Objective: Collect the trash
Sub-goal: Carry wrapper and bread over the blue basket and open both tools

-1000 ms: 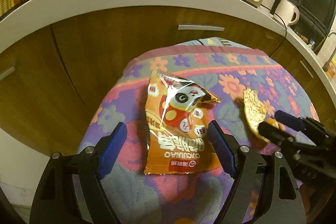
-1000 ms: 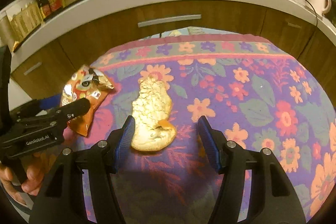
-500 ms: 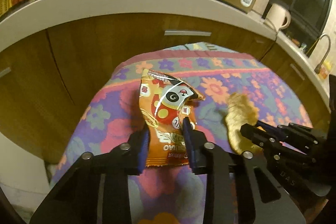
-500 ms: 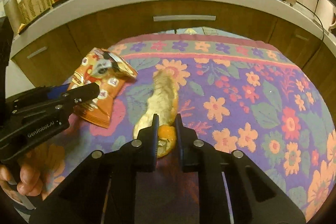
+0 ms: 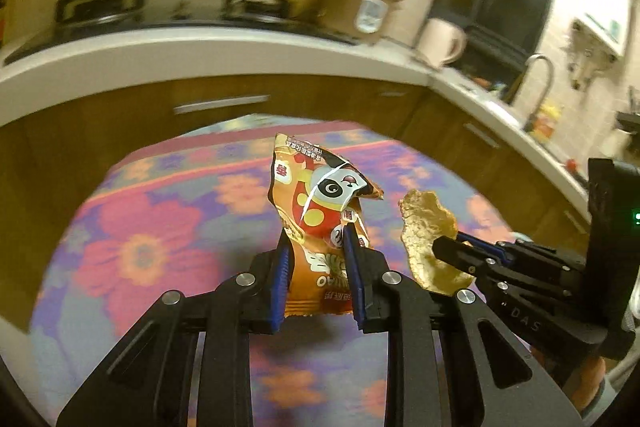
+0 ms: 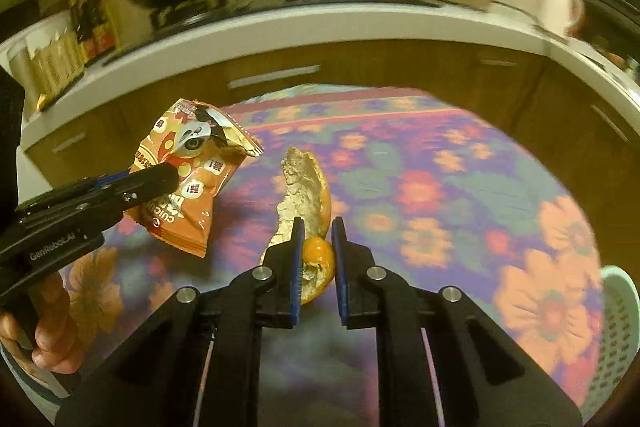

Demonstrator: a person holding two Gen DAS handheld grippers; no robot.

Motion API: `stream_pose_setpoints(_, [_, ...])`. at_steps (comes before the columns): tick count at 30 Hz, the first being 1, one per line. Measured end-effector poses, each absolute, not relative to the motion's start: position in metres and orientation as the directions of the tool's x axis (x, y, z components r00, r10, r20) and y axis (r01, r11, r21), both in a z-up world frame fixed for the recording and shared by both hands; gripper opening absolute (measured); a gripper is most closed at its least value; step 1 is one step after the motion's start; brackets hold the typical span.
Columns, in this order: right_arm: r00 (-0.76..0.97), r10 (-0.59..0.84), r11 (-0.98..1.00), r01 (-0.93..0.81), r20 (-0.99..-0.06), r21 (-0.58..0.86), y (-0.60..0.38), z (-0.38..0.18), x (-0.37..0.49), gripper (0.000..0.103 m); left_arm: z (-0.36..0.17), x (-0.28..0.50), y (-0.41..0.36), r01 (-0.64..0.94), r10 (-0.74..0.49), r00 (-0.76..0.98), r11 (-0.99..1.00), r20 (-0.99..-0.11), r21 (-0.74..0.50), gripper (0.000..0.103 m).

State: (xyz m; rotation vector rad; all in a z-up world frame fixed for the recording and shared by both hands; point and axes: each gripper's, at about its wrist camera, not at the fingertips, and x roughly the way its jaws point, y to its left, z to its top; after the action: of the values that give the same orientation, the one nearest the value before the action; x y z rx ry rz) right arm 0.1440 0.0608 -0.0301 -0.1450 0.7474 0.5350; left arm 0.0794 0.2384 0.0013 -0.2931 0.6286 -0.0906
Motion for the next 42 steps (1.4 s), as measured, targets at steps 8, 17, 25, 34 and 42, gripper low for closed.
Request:
stream_pose_setpoints(8, [0.700, 0.331, 0.930, -0.355, -0.633, 0.094, -0.060, -0.008, 0.136, 0.011, 0.009, 0.100, 0.134, 0.151, -0.299, 0.785, 0.942, -0.543, -0.300, 0.023])
stream_pose_setpoints(17, [0.736, 0.228, 0.974, -0.165, -0.638, 0.158, -0.200, -0.009, 0.129, 0.011, 0.009, 0.124, 0.008, 0.319, -0.430, 0.716, 0.902, -0.550, -0.291, 0.023])
stream_pose_setpoints(25, [0.755, 0.166, 0.979, -0.050, -0.634, 0.197, -0.276, -0.016, 0.121, 0.011, 0.001, 0.137, -0.071, 0.409, -0.487, 0.658, 0.872, -0.574, -0.270, 0.023])
stream_pose_setpoints(34, [0.727, 0.135, 0.973, 0.031, -0.673, 0.229, -0.322, -0.039, 0.128, 0.011, -0.023, 0.155, -0.135, 0.451, -0.503, 0.589, 0.854, -0.633, -0.259, 0.023])
stream_pose_setpoints(42, [0.703, 0.132, 0.968, 0.061, -0.699, 0.244, -0.335, -0.054, 0.142, 0.011, -0.040, 0.173, -0.154, 0.458, -0.498, 0.554, 0.851, -0.667, -0.255, 0.024])
